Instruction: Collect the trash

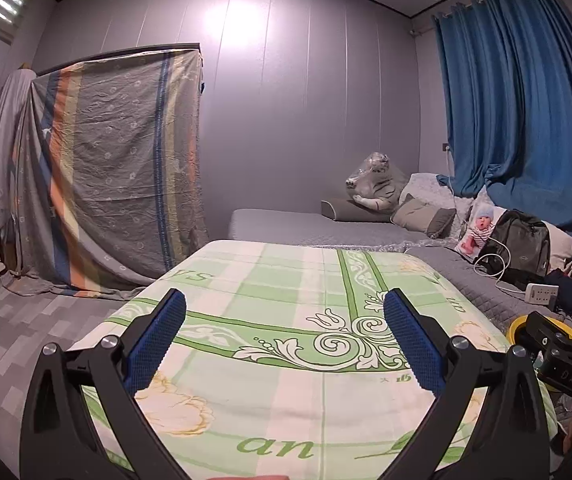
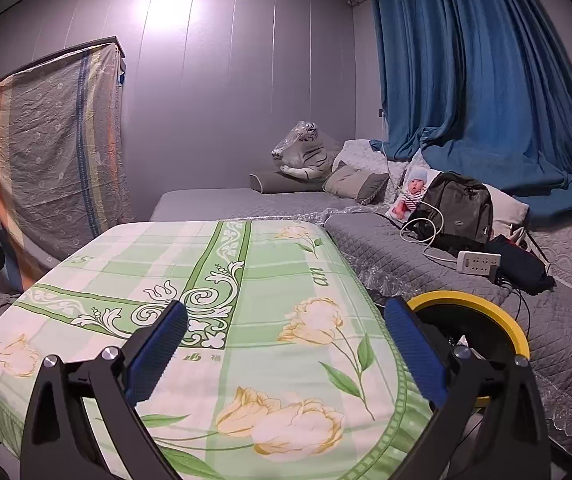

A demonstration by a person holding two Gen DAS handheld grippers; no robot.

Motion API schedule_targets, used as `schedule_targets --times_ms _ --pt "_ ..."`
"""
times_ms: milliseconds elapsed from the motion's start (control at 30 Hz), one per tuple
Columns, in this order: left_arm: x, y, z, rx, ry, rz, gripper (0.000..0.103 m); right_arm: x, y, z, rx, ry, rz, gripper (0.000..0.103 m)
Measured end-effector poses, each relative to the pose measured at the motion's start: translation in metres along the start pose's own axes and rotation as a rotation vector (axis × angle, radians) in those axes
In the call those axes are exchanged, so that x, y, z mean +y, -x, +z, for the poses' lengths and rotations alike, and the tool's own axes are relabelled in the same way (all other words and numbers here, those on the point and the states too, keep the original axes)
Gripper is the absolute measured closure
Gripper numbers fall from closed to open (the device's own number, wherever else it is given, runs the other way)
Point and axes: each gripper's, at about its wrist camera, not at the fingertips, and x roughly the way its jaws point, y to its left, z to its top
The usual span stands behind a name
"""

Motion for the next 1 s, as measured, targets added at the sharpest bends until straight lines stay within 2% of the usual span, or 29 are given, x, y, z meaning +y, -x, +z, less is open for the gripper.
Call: schedule_targets --times_ms 267,1000 --pt "0.0057 -0.0004 0.0051 -0.004 0.033 0.008 0.008 0.0018 0.0015 0.0032 -0.005 0.002 0.006 0.008" --pt "0.0005 0.0006 0.0037 0.002 0.011 -0.004 0.008 0.0008 -0.0033 0.0002 0.021 -0.017 0.012 0.008"
